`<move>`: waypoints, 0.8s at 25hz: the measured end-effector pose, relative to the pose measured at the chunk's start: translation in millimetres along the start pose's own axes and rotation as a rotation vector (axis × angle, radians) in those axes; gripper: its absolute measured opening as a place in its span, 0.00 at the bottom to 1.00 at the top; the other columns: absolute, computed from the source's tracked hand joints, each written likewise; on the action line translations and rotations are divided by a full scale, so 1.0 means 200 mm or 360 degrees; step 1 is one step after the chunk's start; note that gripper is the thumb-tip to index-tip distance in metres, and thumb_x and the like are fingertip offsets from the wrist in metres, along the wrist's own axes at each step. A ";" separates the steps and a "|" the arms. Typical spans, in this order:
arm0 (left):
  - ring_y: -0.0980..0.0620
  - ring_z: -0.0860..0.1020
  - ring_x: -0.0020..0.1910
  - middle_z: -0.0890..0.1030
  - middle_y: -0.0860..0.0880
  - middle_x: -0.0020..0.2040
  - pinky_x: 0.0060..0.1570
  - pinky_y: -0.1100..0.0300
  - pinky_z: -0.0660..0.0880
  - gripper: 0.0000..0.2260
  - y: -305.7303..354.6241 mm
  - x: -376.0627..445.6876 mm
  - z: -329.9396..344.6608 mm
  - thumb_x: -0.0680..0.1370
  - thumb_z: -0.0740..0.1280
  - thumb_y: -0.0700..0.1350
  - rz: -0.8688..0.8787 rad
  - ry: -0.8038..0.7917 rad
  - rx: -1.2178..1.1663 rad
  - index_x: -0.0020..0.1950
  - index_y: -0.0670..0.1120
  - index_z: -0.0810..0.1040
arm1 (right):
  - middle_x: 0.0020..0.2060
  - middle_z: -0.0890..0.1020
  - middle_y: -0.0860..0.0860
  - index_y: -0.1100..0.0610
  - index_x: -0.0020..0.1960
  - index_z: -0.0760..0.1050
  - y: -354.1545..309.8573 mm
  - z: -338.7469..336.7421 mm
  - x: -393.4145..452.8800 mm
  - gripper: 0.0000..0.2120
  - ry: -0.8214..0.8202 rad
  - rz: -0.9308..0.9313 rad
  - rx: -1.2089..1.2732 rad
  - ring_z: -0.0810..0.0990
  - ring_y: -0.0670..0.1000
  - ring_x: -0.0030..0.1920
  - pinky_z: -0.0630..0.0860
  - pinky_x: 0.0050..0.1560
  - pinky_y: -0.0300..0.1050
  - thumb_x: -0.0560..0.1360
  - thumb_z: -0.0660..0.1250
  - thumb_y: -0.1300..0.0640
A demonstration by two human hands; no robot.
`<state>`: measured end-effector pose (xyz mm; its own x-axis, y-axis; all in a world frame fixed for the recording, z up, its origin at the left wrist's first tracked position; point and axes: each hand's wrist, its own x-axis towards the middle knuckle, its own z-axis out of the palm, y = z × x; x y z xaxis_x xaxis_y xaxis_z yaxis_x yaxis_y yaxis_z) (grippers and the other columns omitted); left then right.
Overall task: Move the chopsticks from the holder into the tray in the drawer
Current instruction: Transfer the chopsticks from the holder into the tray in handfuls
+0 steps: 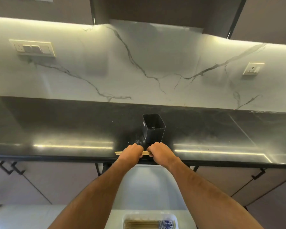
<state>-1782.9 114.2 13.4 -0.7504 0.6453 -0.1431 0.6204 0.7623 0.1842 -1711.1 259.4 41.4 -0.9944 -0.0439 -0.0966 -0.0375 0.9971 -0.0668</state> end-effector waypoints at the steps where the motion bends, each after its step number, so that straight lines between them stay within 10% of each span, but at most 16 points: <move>1: 0.44 0.80 0.45 0.82 0.44 0.49 0.51 0.50 0.79 0.04 0.00 -0.02 0.03 0.81 0.66 0.42 -0.0001 0.0023 0.0002 0.53 0.45 0.79 | 0.40 0.83 0.56 0.57 0.48 0.82 0.01 0.03 -0.02 0.06 -0.0003 0.0020 -0.0006 0.77 0.53 0.37 0.74 0.41 0.46 0.78 0.66 0.64; 20: 0.46 0.80 0.54 0.82 0.45 0.56 0.54 0.55 0.77 0.13 0.16 -0.79 1.15 0.79 0.65 0.35 0.0072 -0.0098 0.0019 0.62 0.44 0.78 | 0.51 0.84 0.54 0.56 0.60 0.80 -0.01 1.11 -0.80 0.13 -0.0251 0.0005 0.0166 0.83 0.55 0.52 0.80 0.54 0.46 0.78 0.66 0.66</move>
<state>-1591.7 48.0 -181.5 -0.7063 0.6806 -0.1947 0.6562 0.7326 0.1805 -1529.7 249.7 -163.6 -0.9663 -0.0580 -0.2507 -0.0155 0.9856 -0.1683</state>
